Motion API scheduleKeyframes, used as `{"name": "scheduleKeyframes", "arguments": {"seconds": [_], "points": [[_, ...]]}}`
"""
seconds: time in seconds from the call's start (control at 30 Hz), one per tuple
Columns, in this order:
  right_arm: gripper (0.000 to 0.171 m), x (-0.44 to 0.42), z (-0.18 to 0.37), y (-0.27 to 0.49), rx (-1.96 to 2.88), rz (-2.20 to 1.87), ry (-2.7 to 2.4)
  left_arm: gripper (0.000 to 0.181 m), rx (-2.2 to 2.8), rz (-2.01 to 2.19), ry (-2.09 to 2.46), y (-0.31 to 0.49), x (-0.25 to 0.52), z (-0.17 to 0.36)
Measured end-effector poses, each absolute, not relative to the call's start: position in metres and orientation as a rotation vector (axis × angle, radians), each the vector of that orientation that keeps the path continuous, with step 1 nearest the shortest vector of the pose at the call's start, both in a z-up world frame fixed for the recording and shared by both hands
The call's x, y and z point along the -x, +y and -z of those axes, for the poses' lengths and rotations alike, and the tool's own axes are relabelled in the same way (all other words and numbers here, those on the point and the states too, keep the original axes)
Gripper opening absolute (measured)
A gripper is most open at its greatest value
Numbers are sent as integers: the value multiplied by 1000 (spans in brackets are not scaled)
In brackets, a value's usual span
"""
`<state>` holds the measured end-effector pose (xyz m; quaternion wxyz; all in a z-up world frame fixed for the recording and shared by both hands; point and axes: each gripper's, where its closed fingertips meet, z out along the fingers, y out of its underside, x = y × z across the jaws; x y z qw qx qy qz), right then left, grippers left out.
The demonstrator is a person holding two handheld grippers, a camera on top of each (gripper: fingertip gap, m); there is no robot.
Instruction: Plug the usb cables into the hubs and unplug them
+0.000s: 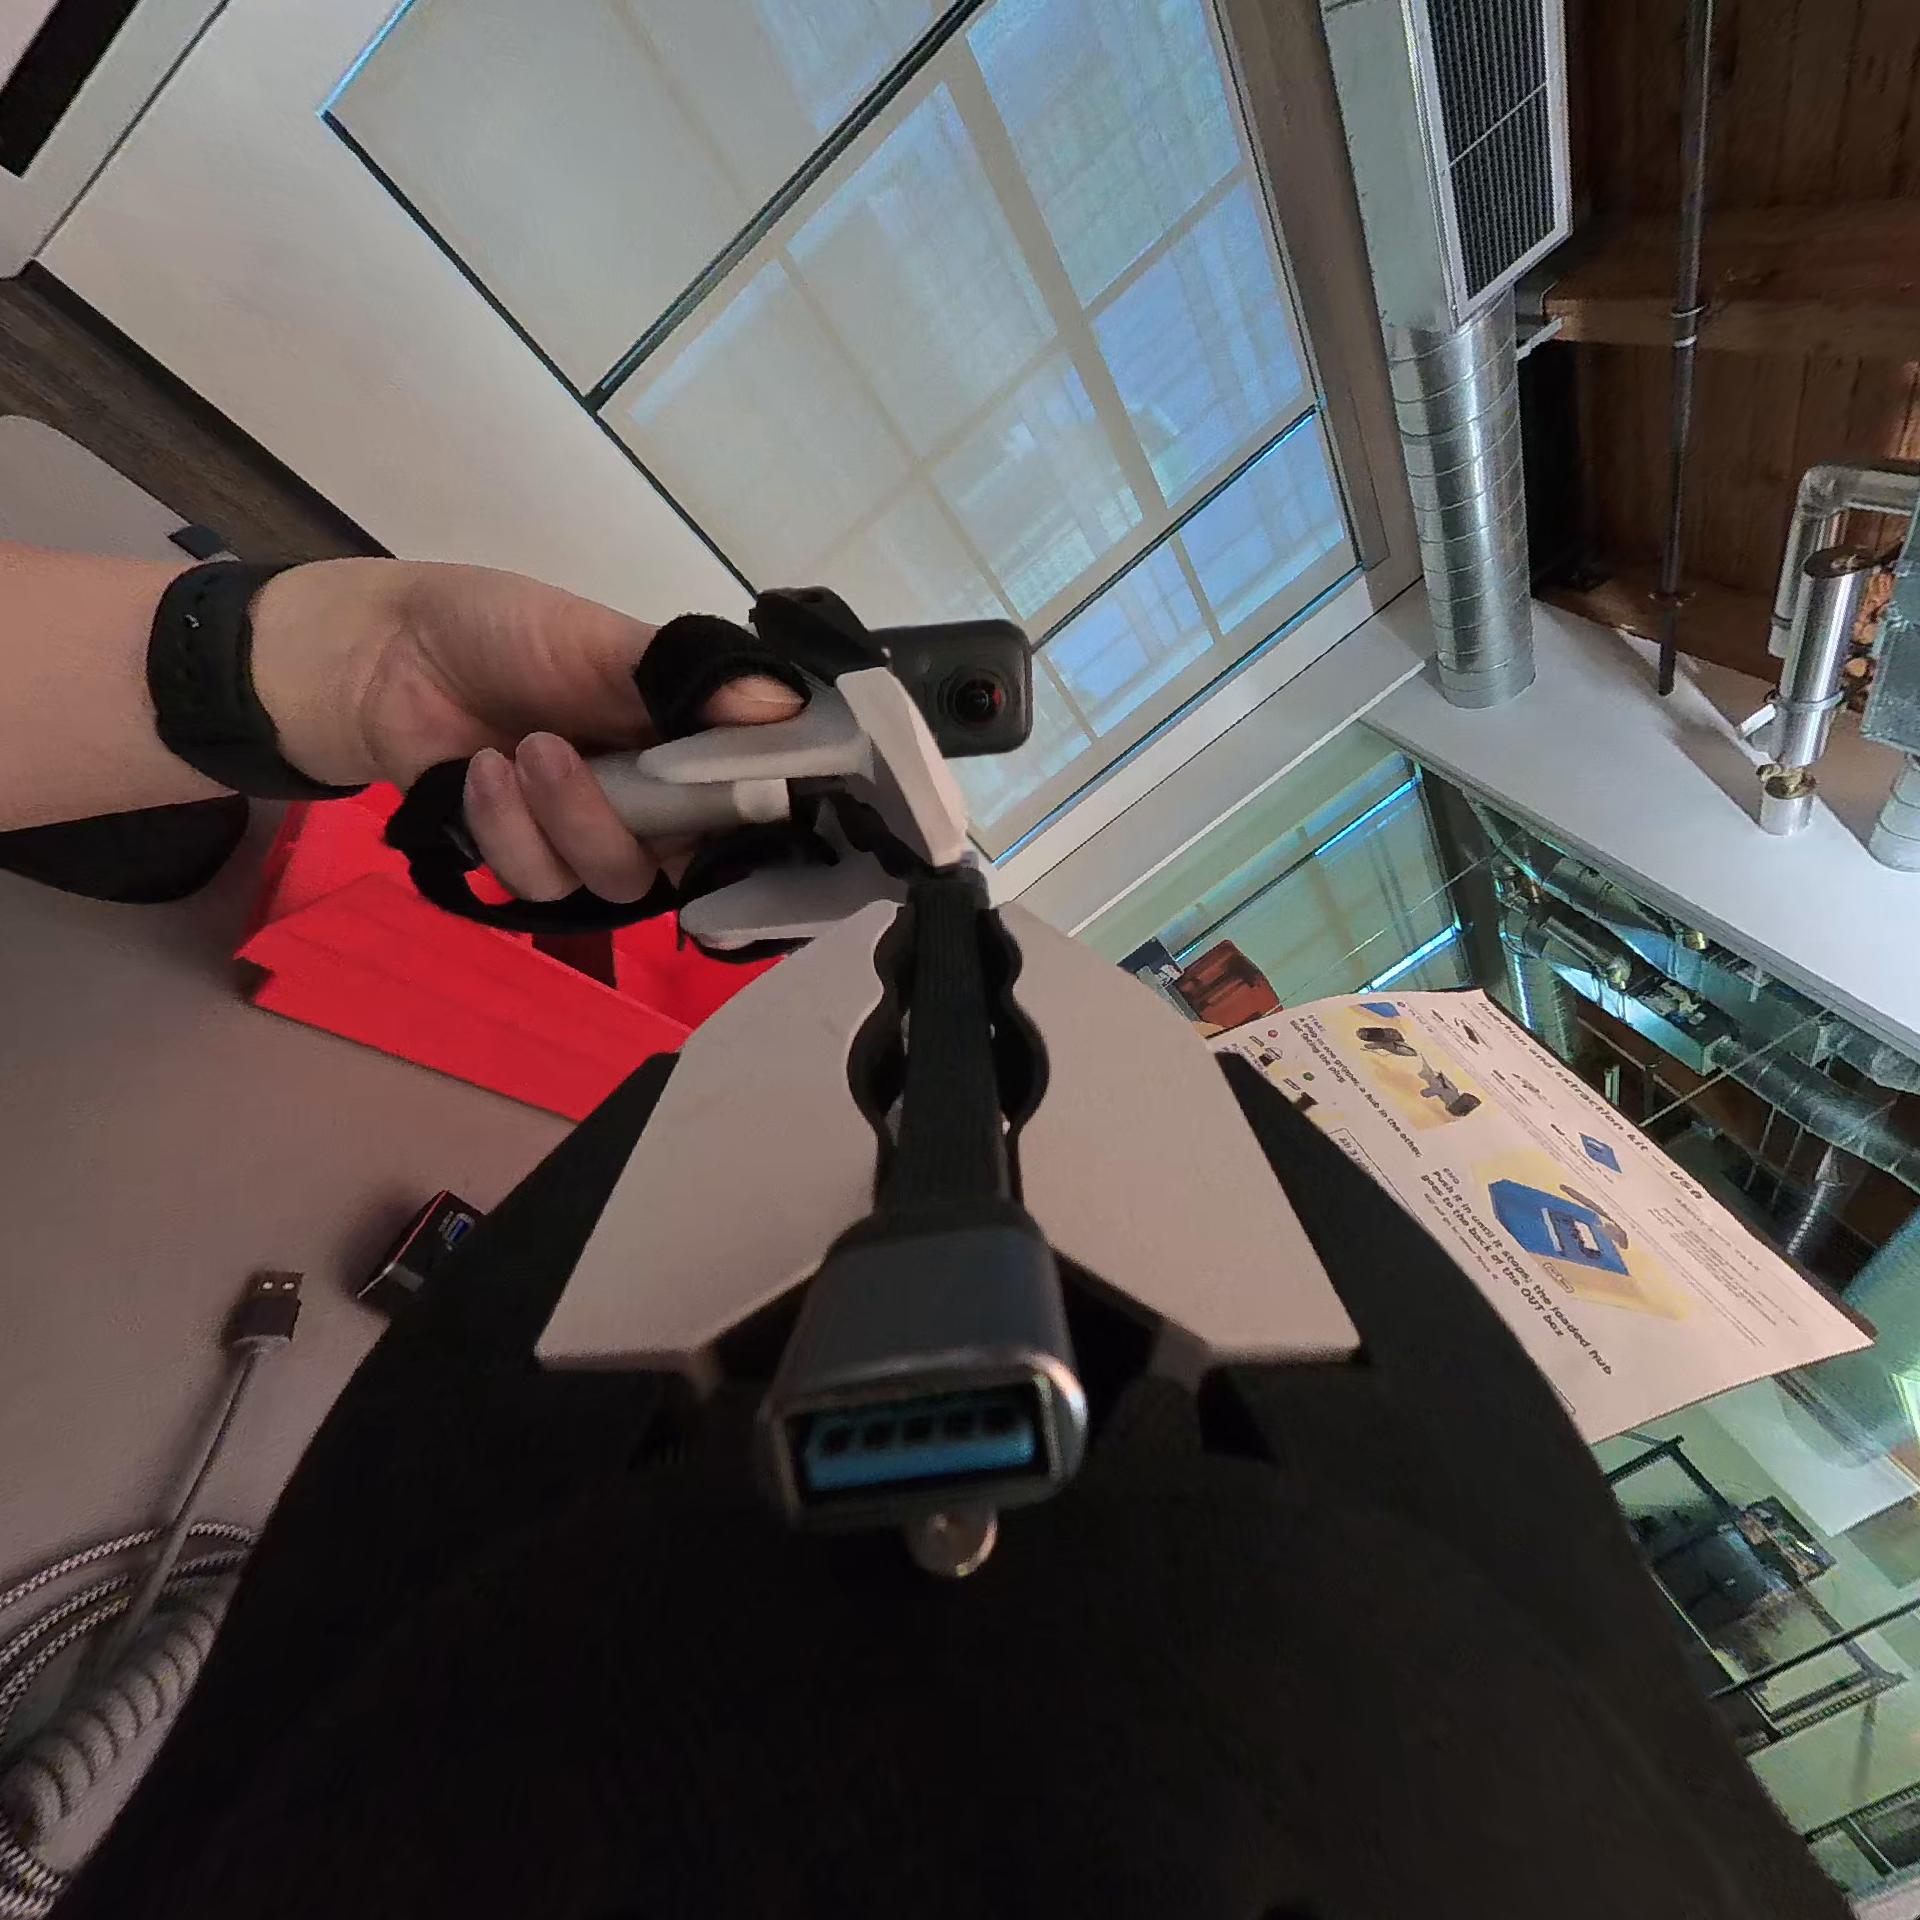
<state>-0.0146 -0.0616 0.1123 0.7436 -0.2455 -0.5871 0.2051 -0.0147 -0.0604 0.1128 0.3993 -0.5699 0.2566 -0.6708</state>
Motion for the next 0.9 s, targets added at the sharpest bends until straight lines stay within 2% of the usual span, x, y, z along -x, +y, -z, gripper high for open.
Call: {"name": "scheduleKeyframes", "arguments": {"seconds": [0.03, 0.13, 0.23, 0.27, 0.33, 0.47, 0.57, 0.67, 0.7, 0.77, 0.9], "points": [[13, 14, -113, -60, 544, -444, -1278, 10, 1450, 1657, 654, -58, 19, -112], [13, 2, -121, -48, 575, -409, -1239, 39, 1619, 1247, 588, -22, 48, -88], [13, -15, -132, -36, 620, -401, -1181, 53, 1901, 666, 397, 36, 99, -28], [13, -20, -134, -32, 634, -391, -1167, 61, 2022, 575, 389, 46, 106, -2], [13, -27, -137, -29, 643, -374, -1154, 65, 2227, 489, 411, 58, 110, 49], [13, -32, -141, -31, 642, -354, -1155, 76, 2481, 334, 388, 77, 125, 122], [13, -34, -143, -33, 640, -334, -1160, 77, 2671, 343, 371, 67, 129, 158], [13, -35, -144, -34, 636, -325, -1158, 55, 2746, 283, 420, 57, 134, 169], [13, -36, -145, -34, 637, -322, -1158, 55, 2784, 239, 437, 52, 138, 172], [13, -38, -146, -34, 638, -319, -1156, 67, 2869, 146, 460, 39, 147, 181], [13, -43, -148, -35, 637, -337, -1153, 66, 2924, 197, 478, 32, 145, 194]]}}
